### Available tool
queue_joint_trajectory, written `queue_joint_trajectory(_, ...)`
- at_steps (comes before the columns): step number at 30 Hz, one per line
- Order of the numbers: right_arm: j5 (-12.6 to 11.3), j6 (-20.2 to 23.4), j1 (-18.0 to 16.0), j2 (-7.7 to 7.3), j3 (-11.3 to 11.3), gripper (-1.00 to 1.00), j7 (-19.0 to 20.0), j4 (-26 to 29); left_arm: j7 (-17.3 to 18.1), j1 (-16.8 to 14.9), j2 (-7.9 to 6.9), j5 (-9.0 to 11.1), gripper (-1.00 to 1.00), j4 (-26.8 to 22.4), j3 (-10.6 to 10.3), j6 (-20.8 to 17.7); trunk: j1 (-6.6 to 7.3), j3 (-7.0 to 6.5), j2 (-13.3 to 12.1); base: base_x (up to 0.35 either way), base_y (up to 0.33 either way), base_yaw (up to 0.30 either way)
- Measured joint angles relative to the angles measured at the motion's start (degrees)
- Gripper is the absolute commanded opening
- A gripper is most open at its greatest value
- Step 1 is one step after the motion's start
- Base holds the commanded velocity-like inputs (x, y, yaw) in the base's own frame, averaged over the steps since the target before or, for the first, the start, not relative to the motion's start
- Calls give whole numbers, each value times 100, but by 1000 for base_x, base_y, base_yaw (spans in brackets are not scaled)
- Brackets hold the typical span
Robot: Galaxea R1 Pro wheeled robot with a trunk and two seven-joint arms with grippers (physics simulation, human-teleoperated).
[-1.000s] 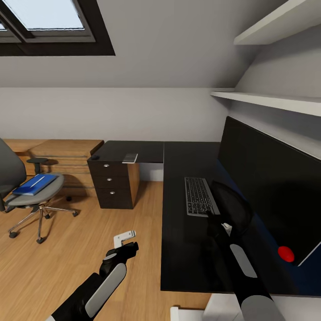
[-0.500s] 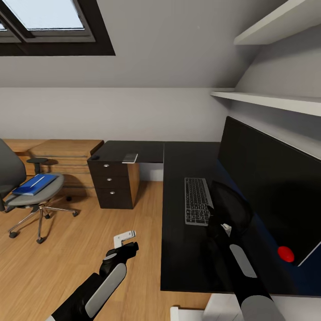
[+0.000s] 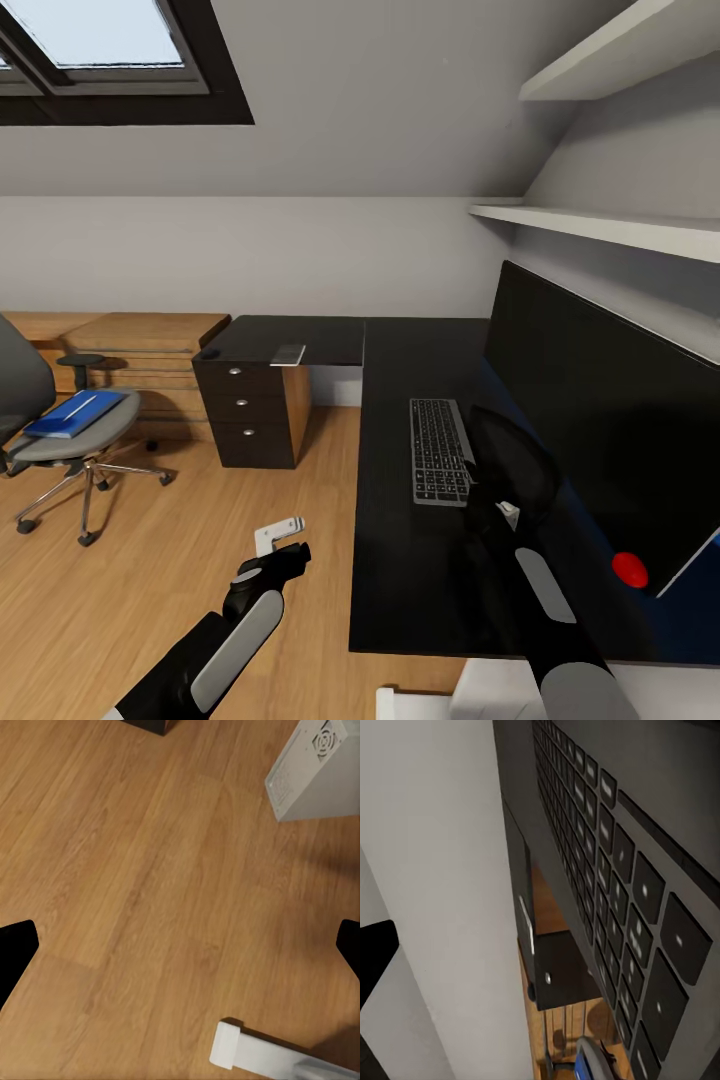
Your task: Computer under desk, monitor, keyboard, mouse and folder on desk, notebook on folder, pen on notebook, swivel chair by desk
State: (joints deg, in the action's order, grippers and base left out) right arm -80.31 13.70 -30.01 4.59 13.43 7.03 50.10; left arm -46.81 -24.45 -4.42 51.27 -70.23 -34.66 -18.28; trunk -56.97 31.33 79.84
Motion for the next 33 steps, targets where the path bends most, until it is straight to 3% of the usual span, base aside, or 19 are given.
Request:
queue_joint_trajectory(23, 7, 0, 2, 0, 6, 100, 0, 0, 1, 0, -2, 0, 100, 0, 5, 0, -4, 0, 0, -296, 0, 0)
queue_joint_trajectory(33, 8, 0, 0, 0, -19, 100, -2, -4, 1, 0, -88, -5, 100, 11, 19, 0, -4, 0, 0, -336, 0, 0)
